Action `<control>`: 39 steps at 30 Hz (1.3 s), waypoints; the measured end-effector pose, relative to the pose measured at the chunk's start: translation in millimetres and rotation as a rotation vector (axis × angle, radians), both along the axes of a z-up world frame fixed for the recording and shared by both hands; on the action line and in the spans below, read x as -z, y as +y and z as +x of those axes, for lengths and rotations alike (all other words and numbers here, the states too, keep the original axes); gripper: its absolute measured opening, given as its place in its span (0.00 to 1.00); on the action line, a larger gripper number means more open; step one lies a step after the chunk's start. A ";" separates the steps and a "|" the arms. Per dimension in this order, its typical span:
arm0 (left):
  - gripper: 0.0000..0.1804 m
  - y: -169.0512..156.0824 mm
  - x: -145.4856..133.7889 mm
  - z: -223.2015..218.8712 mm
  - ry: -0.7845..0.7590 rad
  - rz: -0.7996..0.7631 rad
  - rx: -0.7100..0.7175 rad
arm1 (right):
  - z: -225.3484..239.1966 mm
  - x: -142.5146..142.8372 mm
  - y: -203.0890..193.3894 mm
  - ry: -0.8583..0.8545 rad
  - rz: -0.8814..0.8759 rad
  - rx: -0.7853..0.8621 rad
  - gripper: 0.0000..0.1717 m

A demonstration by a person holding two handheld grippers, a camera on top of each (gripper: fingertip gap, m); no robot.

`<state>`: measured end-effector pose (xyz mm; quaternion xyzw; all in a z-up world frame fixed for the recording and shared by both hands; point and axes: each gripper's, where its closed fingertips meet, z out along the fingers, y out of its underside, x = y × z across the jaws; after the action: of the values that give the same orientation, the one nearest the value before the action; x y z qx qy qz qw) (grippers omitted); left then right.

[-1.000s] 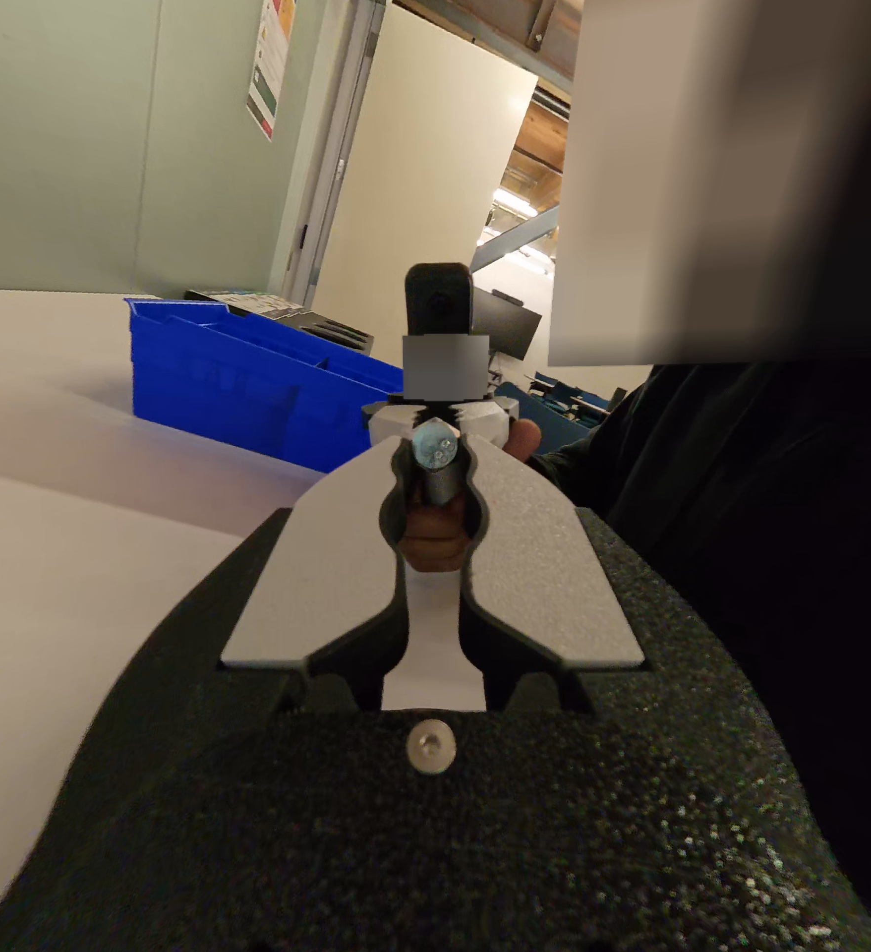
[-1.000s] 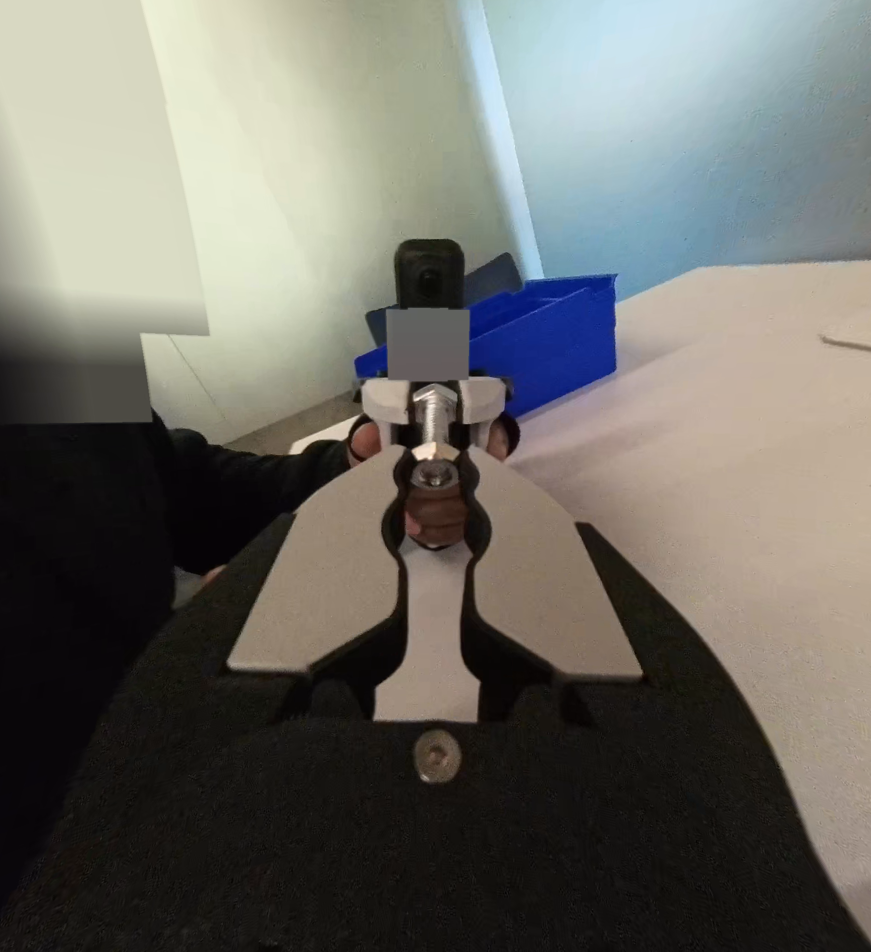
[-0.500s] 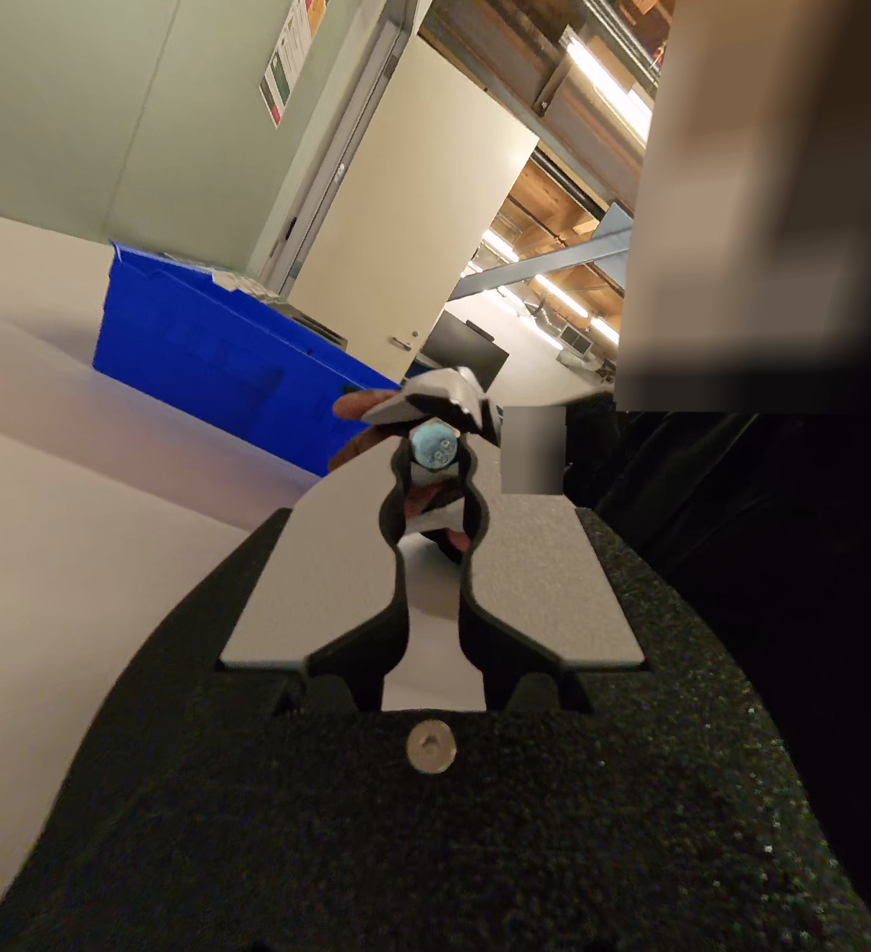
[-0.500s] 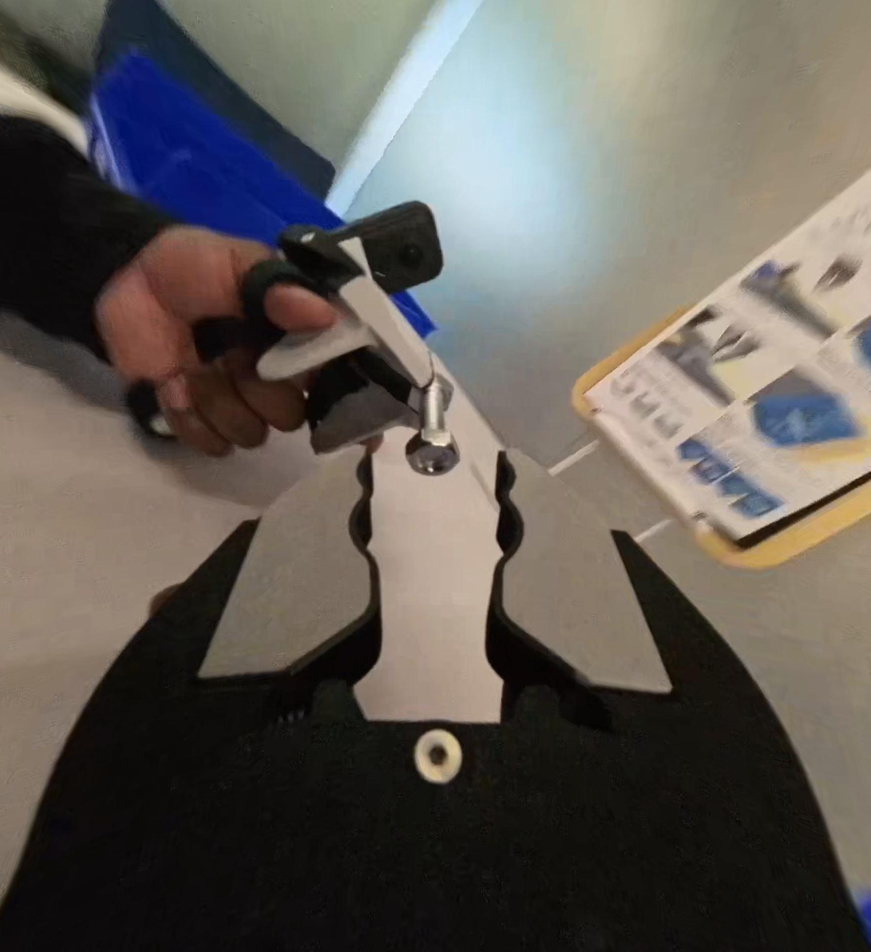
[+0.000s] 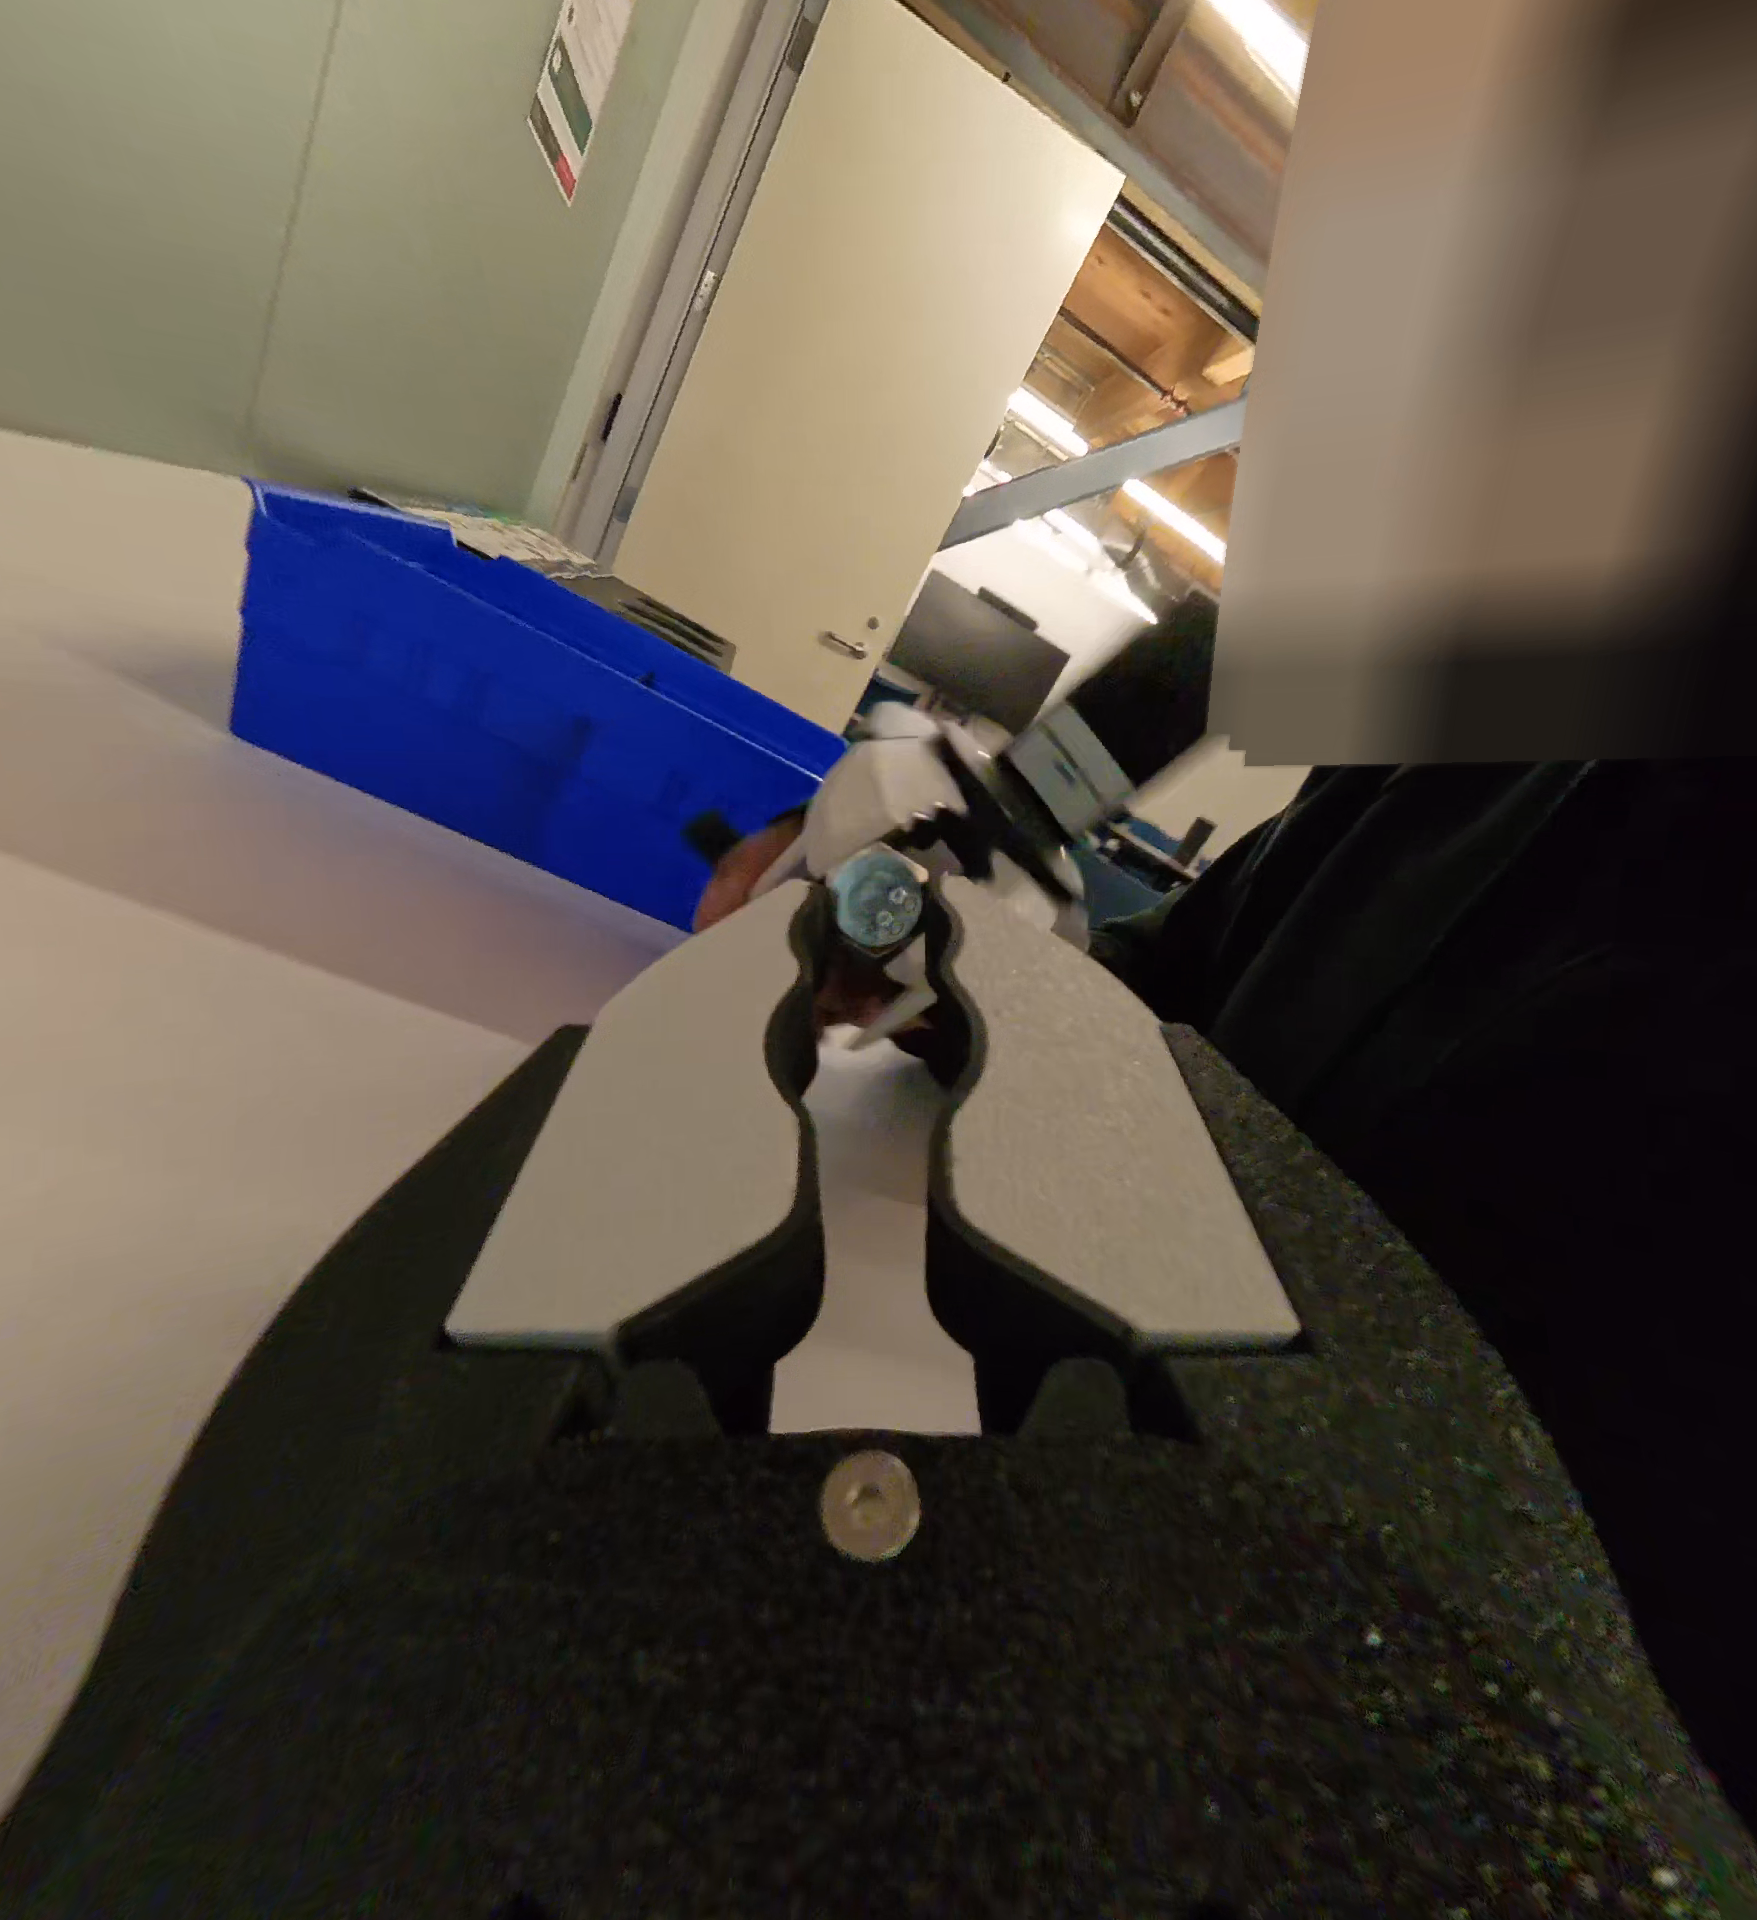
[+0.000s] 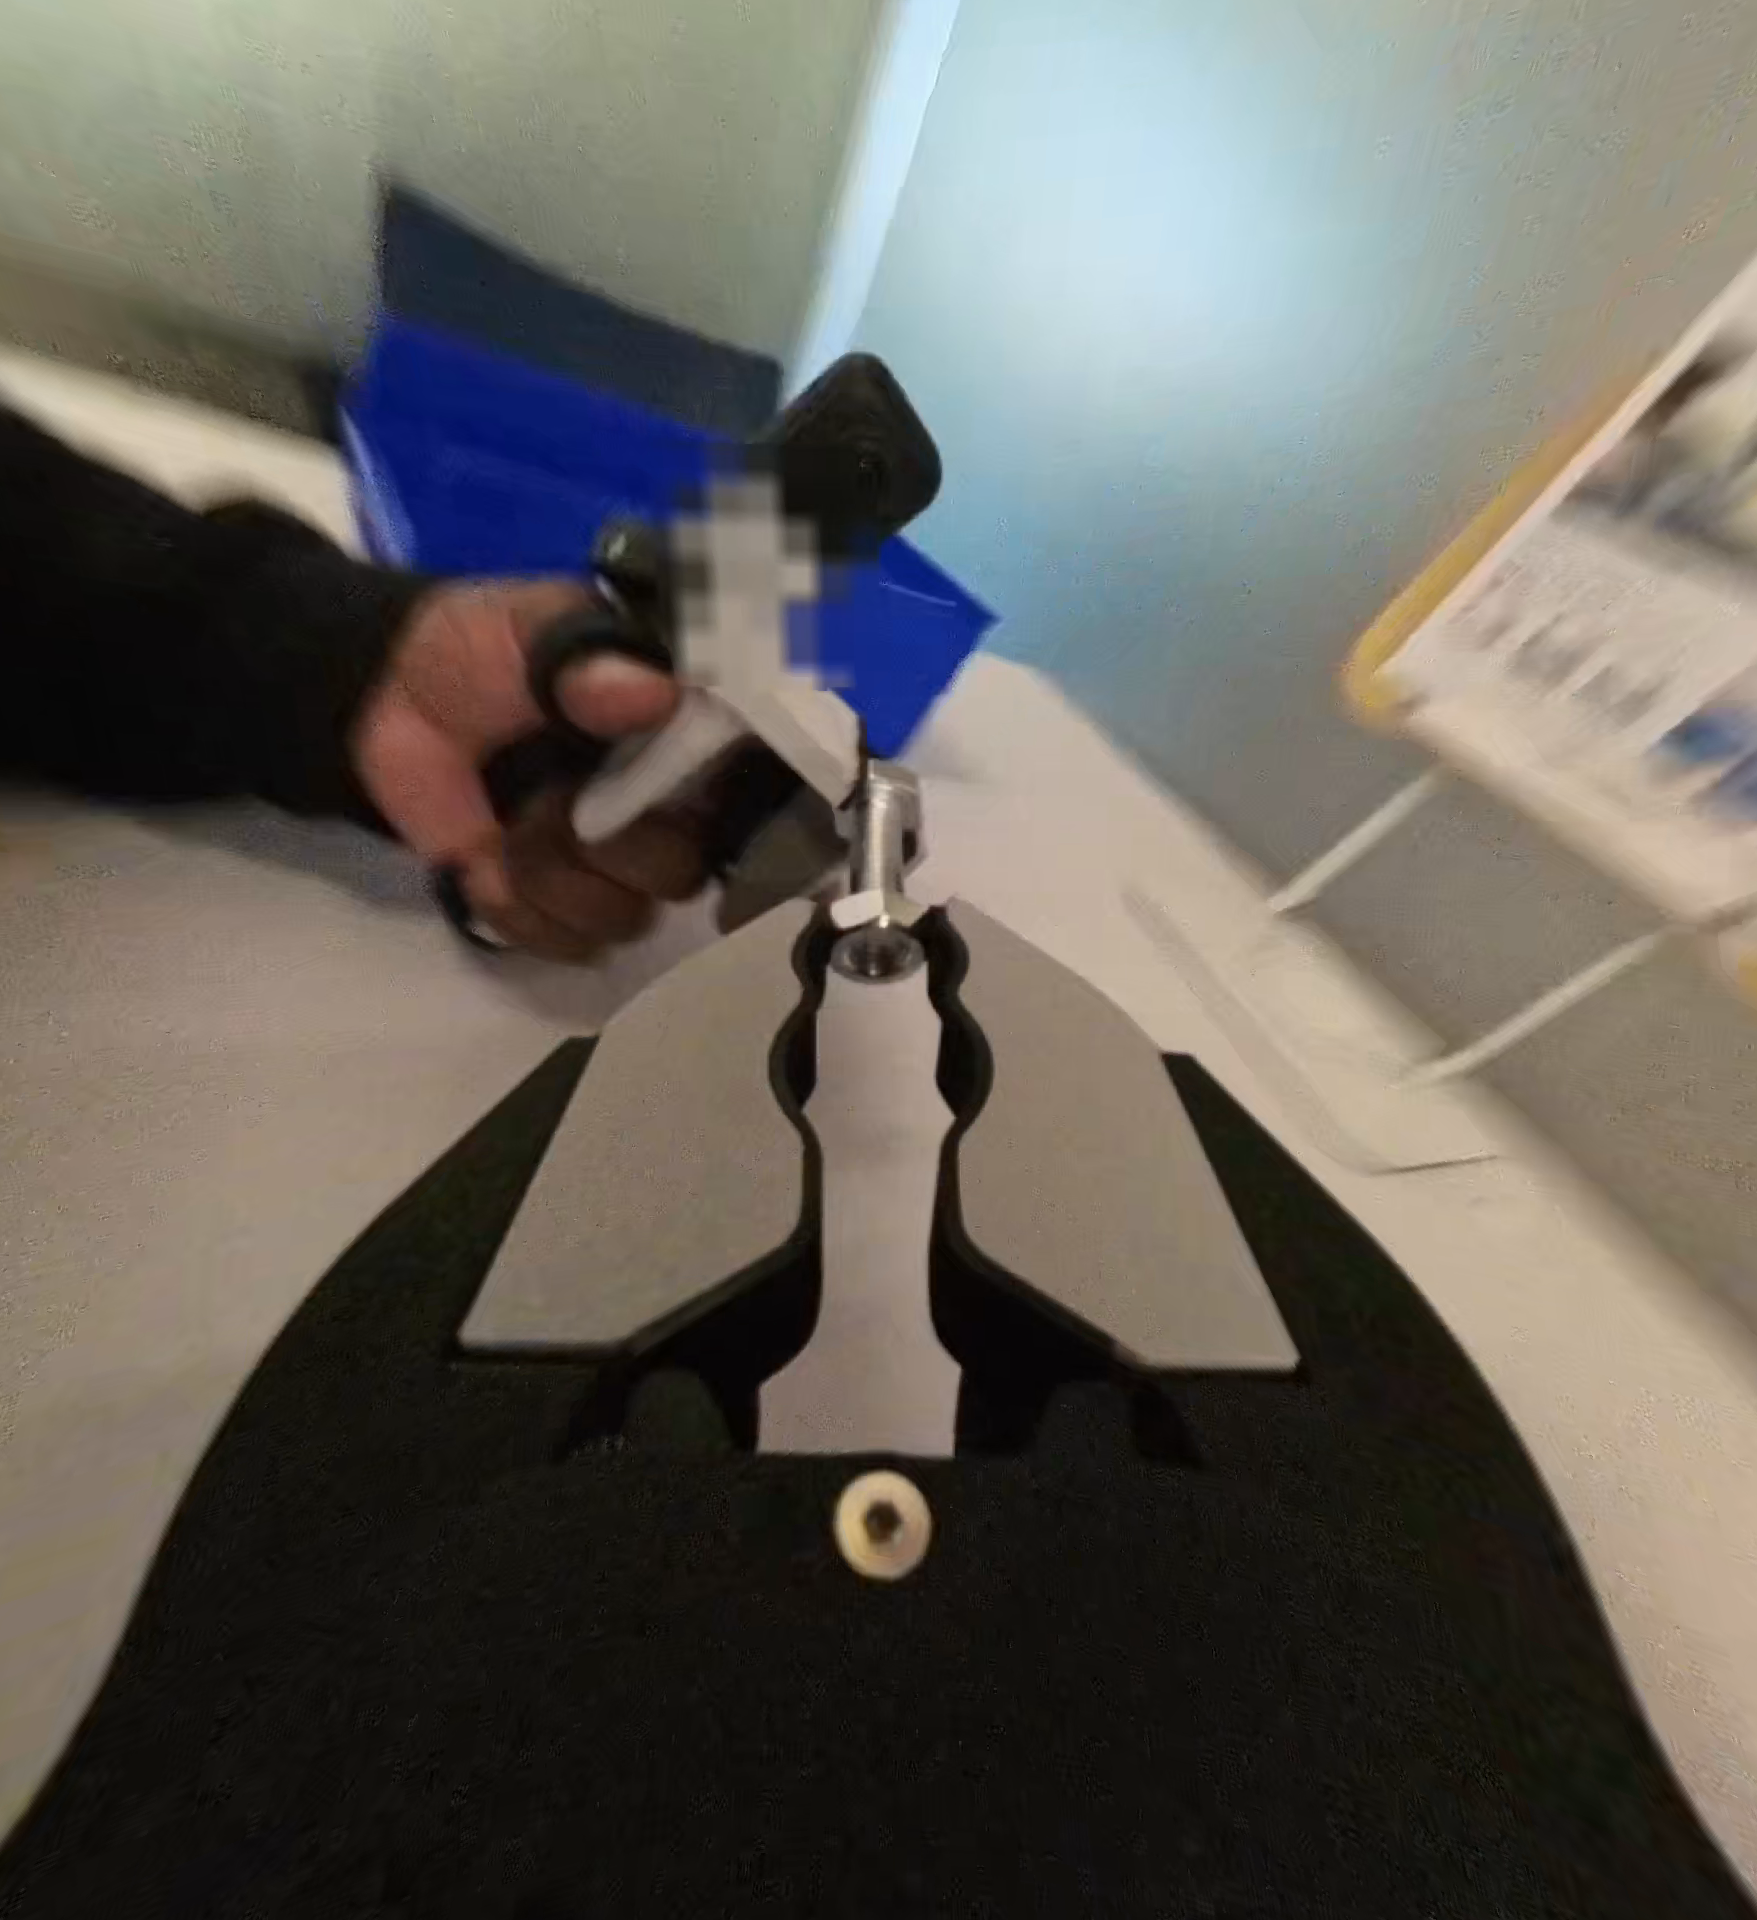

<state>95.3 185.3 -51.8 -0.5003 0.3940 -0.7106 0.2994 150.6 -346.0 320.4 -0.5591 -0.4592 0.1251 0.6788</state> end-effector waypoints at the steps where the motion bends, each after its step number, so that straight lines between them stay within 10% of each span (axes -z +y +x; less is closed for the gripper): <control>1: 0.09 -0.8 0.6 0.7 -0.002 -0.031 0.014 | 0.9 -0.5 -0.9 -0.153 0.216 0.065 0.10; 4: 0.09 -0.7 1.1 1.8 -0.002 -0.054 0.022 | 0.6 -0.9 -3.0 -0.342 0.507 0.139 0.10; 10: 0.09 4.9 -7.2 -5.2 -0.052 -0.007 -0.020 | -1.8 -7.7 0.6 0.230 -0.268 -0.085 0.39; 16: 0.09 -2.0 -9.8 -4.6 -0.052 0.103 -0.029 | -4.5 -10.5 -3.9 0.625 -0.781 -0.327 0.13; 20: 0.09 1.2 -4.7 -3.8 -0.016 0.055 -0.025 | -3.8 -0.7 -1.2 0.396 -0.507 -0.190 0.11; 25: 0.09 2.1 3.4 0.4 0.019 -0.098 0.024 | 1.2 7.8 -1.6 -0.296 0.411 0.122 0.11; 28: 0.09 1.8 2.6 1.4 0.013 -0.126 0.029 | 2.0 7.5 -3.1 -0.333 0.514 0.144 0.11; 34: 0.09 8.1 -5.3 -4.3 -0.035 -0.061 -0.022 | 0.7 10.2 1.1 0.122 -0.131 -0.017 0.33; 39: 0.09 4.6 -4.9 -3.9 -0.017 0.067 -0.049 | -3.0 10.5 -2.0 0.508 -0.655 -0.228 0.28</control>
<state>91.4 189.8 -46.9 -0.4934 0.4024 -0.6938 0.3366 147.6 -348.1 309.9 -0.6422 -0.2723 0.4724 0.5388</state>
